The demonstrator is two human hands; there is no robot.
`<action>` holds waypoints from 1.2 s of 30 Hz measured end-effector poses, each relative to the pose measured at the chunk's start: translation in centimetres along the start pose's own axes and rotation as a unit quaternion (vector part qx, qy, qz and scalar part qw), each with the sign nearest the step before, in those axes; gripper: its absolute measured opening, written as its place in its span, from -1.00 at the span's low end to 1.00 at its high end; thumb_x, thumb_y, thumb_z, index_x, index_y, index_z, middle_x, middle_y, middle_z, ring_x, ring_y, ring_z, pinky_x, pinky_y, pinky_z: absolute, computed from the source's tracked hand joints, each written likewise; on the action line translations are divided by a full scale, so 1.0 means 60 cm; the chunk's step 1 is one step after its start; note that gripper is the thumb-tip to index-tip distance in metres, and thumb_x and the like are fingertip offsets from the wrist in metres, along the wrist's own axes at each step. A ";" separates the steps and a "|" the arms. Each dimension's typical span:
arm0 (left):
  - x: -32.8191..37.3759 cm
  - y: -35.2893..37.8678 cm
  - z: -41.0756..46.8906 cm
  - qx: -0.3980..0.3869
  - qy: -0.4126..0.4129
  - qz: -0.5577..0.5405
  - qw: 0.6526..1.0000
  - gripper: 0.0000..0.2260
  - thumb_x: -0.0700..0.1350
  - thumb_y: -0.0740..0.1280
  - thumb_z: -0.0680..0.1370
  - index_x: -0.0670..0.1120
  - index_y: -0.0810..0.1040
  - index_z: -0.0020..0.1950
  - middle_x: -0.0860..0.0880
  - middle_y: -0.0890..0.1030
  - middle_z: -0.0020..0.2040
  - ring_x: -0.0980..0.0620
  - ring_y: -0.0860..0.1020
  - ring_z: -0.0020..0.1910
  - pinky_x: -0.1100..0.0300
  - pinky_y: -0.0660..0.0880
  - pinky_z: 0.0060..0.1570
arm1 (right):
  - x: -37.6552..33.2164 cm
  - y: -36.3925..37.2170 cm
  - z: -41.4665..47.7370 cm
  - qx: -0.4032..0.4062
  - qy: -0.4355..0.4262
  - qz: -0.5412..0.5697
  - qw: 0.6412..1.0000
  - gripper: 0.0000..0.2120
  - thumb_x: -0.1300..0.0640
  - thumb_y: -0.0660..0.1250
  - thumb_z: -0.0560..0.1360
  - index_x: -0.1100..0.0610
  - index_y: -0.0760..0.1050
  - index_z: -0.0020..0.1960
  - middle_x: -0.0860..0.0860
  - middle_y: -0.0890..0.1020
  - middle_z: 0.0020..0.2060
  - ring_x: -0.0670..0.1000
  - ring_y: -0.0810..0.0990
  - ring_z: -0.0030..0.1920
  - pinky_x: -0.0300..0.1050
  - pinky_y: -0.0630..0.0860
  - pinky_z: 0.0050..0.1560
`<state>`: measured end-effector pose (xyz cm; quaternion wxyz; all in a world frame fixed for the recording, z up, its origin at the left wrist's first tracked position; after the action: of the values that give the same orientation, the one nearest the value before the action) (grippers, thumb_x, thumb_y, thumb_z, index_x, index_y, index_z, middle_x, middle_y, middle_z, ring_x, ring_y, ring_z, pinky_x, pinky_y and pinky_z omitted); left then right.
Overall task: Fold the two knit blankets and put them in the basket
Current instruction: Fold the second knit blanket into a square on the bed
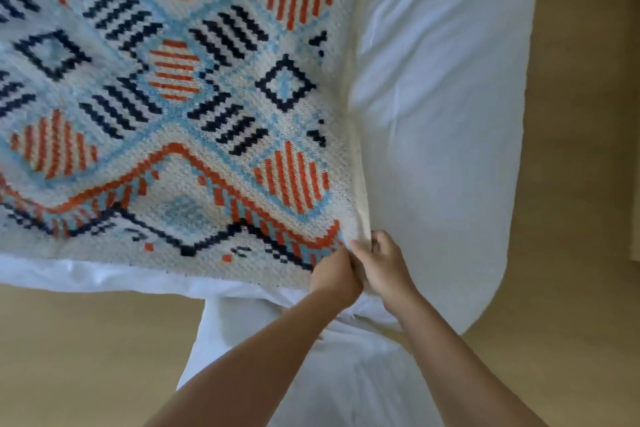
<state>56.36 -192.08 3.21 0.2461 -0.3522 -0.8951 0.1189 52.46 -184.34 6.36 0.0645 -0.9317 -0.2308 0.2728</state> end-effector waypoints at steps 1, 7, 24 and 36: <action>-0.003 0.004 0.004 0.016 -0.020 -0.036 0.999 -0.95 -0.17 0.18 0.53 -0.10 0.41 -0.07 -0.06 0.58 -0.14 -0.08 0.59 -0.09 0.15 0.41 -0.25 | 0.014 0.000 0.003 -0.023 0.018 -0.005 1.000 -0.87 0.13 0.31 0.50 0.09 0.41 -0.20 -0.07 0.52 -0.32 -0.09 0.50 -0.30 -0.26 0.35 -0.34; -0.024 0.011 -0.009 0.055 -0.037 -0.123 0.990 -0.70 -0.01 0.25 0.50 -0.13 0.36 0.16 -0.07 0.47 0.07 -0.05 0.47 0.03 0.10 0.44 -0.05 | 0.026 0.014 0.028 -0.088 0.059 -0.007 0.994 -0.81 0.10 0.27 0.52 0.20 0.49 -0.19 0.06 0.59 -0.31 0.04 0.57 -0.25 -0.15 0.44 -0.27; -0.069 -0.023 -0.076 0.187 -0.137 -0.237 0.944 -0.88 -0.26 0.20 0.53 -0.15 0.46 0.03 -0.07 0.54 -0.14 -0.10 0.52 -0.15 0.10 0.41 -0.23 | -0.016 0.033 0.002 -0.087 -0.020 -0.115 0.989 -0.80 0.17 0.30 0.43 0.23 0.38 -0.31 0.08 0.39 -0.42 0.00 0.34 -0.40 -0.16 0.28 -0.38; -0.233 -0.151 -0.189 0.308 -0.061 -0.421 0.851 -0.82 -0.25 0.16 0.60 -0.03 0.51 0.03 0.05 0.51 -0.32 0.19 0.47 -0.44 0.38 0.36 -0.47 | -0.125 0.240 -0.069 -0.113 -0.109 -0.089 0.984 -0.68 0.10 0.23 0.54 0.40 0.44 -0.13 0.14 0.46 -0.26 0.06 0.45 -0.26 -0.09 0.36 -0.24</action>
<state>65.92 -207.80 11.35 0.3131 0.1605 -0.8886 0.2944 54.80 -200.54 9.86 -0.0427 -0.8735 -0.3479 0.3379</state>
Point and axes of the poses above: each hand's wrist, its own z-axis towards the middle knuckle, its own y-axis out of the palm, x = y × z, the point moved 2 cm from there along z, towards the middle knuckle
